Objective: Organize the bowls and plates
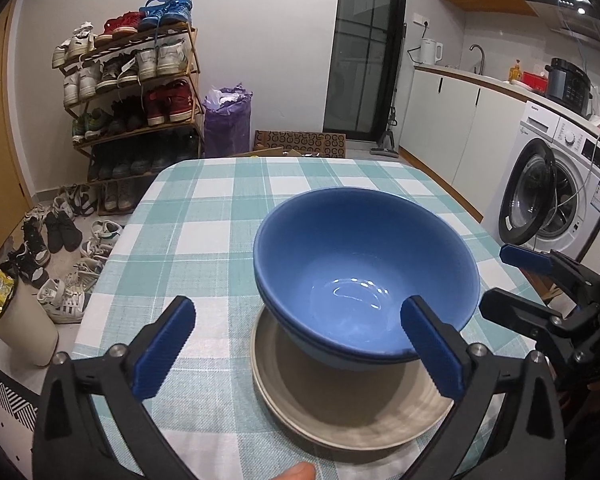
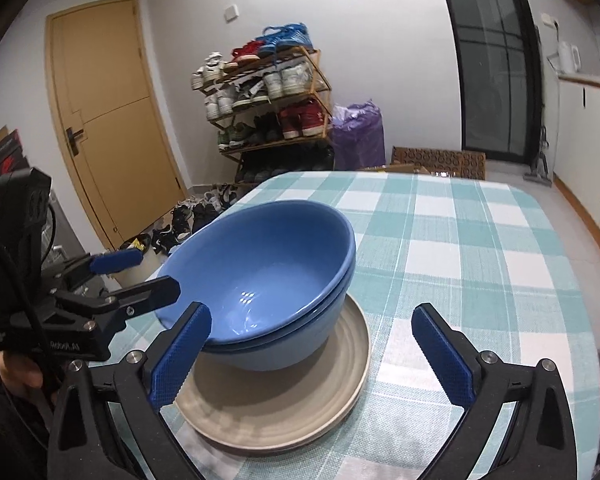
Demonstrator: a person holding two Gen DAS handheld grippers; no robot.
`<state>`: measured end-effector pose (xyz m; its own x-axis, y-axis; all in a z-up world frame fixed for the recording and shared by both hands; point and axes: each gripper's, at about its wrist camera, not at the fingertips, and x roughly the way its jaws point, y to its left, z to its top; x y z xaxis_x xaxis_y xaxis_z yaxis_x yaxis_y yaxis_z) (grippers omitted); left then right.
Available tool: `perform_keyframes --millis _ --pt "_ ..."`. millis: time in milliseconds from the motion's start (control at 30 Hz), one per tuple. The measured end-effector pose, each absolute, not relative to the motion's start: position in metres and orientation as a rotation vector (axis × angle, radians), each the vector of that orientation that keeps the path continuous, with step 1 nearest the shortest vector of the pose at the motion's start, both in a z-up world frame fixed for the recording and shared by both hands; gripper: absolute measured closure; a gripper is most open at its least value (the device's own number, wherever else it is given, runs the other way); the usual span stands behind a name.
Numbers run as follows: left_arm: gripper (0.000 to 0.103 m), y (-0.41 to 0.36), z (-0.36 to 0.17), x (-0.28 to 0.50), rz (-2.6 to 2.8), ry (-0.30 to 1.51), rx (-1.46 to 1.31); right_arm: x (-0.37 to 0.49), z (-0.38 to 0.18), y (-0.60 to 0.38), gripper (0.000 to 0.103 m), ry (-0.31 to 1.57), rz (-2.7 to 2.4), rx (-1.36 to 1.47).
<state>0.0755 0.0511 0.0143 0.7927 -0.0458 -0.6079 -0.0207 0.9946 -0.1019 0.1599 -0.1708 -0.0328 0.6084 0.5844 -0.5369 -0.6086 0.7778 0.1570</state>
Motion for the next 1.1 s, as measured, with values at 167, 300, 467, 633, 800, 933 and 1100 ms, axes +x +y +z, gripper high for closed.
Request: perform_keyframes --millis 167,300,467,633,800,933,1100 --pt "0.0 0.052 0.012 0.068 -0.001 0.627 -0.095 0.149 -0.039 -0.169 0.001 0.604 0.7 -0.079" --pt "0.0 0.052 0.011 0.062 0.016 0.616 -0.082 0.14 -0.04 -0.172 0.001 0.587 0.707 -0.08" --pt "0.0 0.052 0.009 0.049 0.027 0.599 -0.077 0.126 -0.038 -0.176 0.001 0.558 0.714 -0.078" --pt "0.0 0.052 0.008 0.035 0.04 0.575 -0.079 0.112 -0.038 -0.177 0.001 0.535 0.715 -0.097" --pt "0.0 0.051 0.01 0.023 0.049 0.563 -0.067 0.101 -0.042 -0.179 0.001 0.524 0.705 -0.108" --pt "0.0 0.052 0.01 0.014 0.059 0.548 -0.064 0.092 -0.043 -0.182 0.001 0.509 0.705 -0.105" --pt "0.0 0.053 0.007 0.005 0.071 0.53 -0.06 0.081 -0.043 -0.183 0.001 0.485 0.703 -0.117"
